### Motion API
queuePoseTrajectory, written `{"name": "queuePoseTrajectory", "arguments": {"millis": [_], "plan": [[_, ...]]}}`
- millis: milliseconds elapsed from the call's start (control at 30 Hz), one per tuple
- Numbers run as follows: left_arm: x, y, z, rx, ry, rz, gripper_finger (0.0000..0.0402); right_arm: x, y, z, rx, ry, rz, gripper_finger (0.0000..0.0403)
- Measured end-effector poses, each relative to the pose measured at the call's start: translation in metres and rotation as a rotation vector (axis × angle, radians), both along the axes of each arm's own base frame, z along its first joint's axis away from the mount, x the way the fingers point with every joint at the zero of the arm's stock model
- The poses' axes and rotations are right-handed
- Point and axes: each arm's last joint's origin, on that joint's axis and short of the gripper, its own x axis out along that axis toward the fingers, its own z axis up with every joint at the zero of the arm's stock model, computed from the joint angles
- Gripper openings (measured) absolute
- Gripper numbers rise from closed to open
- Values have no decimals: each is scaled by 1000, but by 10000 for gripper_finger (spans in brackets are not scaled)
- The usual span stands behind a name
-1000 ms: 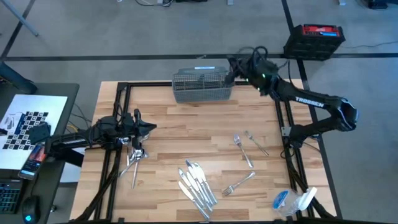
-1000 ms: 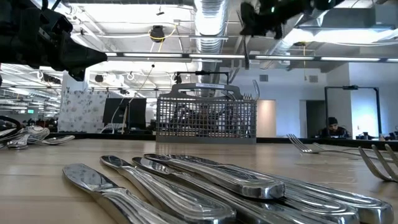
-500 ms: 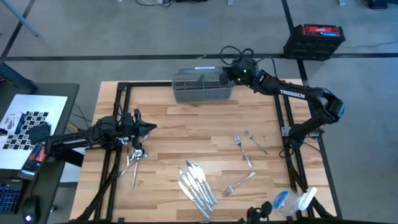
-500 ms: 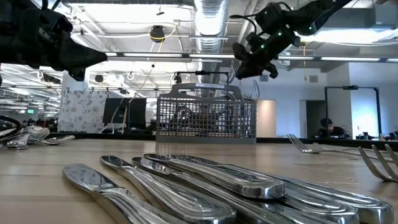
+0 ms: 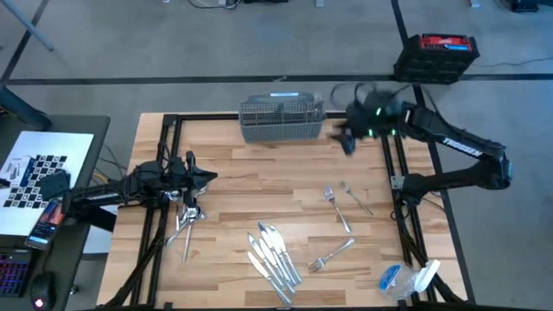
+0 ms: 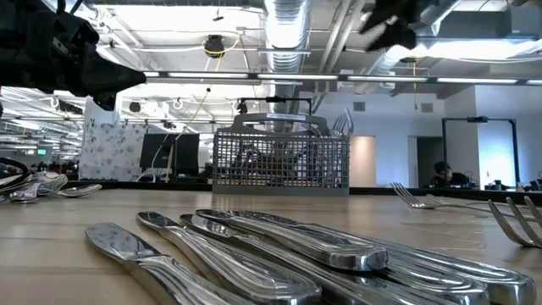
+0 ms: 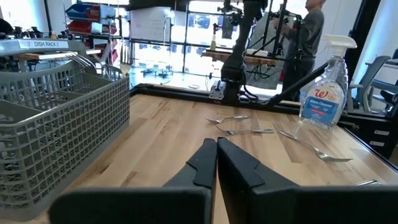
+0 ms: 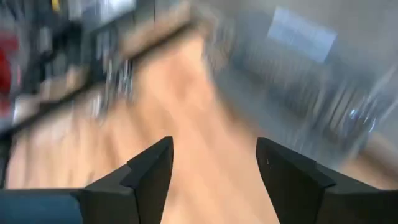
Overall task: Sort silverware
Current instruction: Put the silver fork into the gray organizer
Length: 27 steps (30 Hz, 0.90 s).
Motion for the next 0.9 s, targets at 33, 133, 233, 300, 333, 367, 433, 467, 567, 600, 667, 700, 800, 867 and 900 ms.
{"name": "queuePoseTrajectory", "arguments": {"millis": [33, 133, 233, 300, 333, 367, 433, 467, 567, 600, 667, 700, 800, 867, 900], "plan": [[0, 0, 0, 0, 0, 0, 0, -1, 10, -8, 27, 76, 11, 220], [0, 0, 0, 0, 0, 0, 0, 2, 38, -43, 103, 239, 53, 216], [0, 0, 0, 0, 0, 0, 0, 8, 61, -90, 169, 328, 66, 212], [0, 0, 0, 0, 0, 0, 0, 10, 74, -121, 217, 364, 49, 211], [0, 0, 0, 0, 0, 0, 0, 11, 79, -134, 245, 370, 30, 210], [0, 0, 0, 0, 1, 0, 0, 12, 84, -148, 272, 387, 7, 210], [0, 0, 0, 0, 0, 0, 0, 12, 92, -172, 309, 430, -30, 208], [0, 0, 0, 0, 1, 0, 0, 12, 95, -181, 320, 448, -42, 207], [0, 0, 0, 0, 0, 0, 0, 16, 101, -201, 317, 511, -92, 201], [0, 0, 0, 0, 0, 0, 0, 18, 102, -206, 307, 527, -117, 198], [0, 0, 0, 0, 0, 0, 0, 24, 103, -216, 287, 533, -145, 192], [0, 0, 0, 0, 0, 0, 0, 28, 103, -220, 285, 525, -146, 189], [0, 0, 0, 0, 0, 0, 0, 36, 103, -234, 269, 544, -182, 173], [0, 0, 0, 0, 0, 0, 0, 40, 104, -243, 274, 576, -202, 141], [0, 0, 0, 0, 0, 0, 0, 41, 104, -245, 270, 590, -202, 116]]}}
